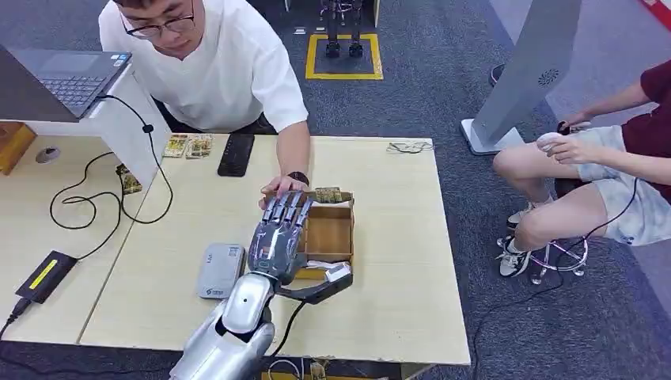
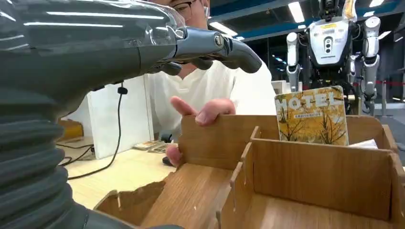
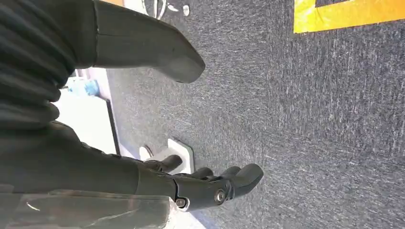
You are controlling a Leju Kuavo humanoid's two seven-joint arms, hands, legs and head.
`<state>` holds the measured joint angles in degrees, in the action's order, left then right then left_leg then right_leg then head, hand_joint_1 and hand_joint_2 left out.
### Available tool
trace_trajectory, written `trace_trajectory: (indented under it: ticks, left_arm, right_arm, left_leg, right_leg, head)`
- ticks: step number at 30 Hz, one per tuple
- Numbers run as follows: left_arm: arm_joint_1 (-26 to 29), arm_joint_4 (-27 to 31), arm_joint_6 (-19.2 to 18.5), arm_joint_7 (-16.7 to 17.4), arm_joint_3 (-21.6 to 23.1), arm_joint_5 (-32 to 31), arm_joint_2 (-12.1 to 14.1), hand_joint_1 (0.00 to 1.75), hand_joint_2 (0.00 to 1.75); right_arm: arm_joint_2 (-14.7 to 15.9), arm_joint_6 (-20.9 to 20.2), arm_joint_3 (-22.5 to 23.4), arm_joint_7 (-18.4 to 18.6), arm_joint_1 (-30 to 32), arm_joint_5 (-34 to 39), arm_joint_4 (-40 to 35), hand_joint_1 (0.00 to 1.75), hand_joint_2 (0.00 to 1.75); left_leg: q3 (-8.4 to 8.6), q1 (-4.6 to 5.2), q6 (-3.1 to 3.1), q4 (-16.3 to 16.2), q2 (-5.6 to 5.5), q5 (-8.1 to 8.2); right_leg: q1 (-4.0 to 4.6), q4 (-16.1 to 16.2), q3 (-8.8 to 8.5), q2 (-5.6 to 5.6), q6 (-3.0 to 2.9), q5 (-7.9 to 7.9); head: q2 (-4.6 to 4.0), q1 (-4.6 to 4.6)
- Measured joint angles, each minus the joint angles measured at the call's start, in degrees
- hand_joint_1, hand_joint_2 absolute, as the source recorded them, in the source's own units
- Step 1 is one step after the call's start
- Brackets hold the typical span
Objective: Pass the card to the sensor for recognition and then transmit it.
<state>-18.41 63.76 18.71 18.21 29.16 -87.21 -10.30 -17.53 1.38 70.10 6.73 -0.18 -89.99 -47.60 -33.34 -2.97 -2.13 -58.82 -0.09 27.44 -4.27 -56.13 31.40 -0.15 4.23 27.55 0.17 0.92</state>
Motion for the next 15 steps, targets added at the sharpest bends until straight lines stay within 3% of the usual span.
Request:
trace_trajectory:
  ticks: [6, 15]
  left_arm:
    - [0.0, 0.0, 0.7, -2.2, 0.0, 0.0, 0.3, 0.0, 1.75]
    - [0.1, 0.0, 1.2, -3.0, 0.0, 0.0, 0.4, 0.0, 1.75]
  right_arm:
    - [0.1, 0.0, -0.1, 0.1, 0.0, 0.0, 0.1, 0.0, 1.75]
    - [0.2, 0.1, -0.3, 0.1, 0.2, 0.0, 0.2, 0.0, 1.75]
  left_leg:
    - [0.0, 0.0, 0.0, 0.0, 0.0, 0.0]
    - [-0.01, 0.0, 0.0, 0.0, 0.0, 0.0]
  right_leg:
    - [0.0, 0.0, 0.0, 0.0, 0.0, 0.0]
    - [0.0, 0.0, 0.0, 0.0, 0.0, 0.0]
  head:
    - [0.0, 0.02]
    - [0.0, 0.02]
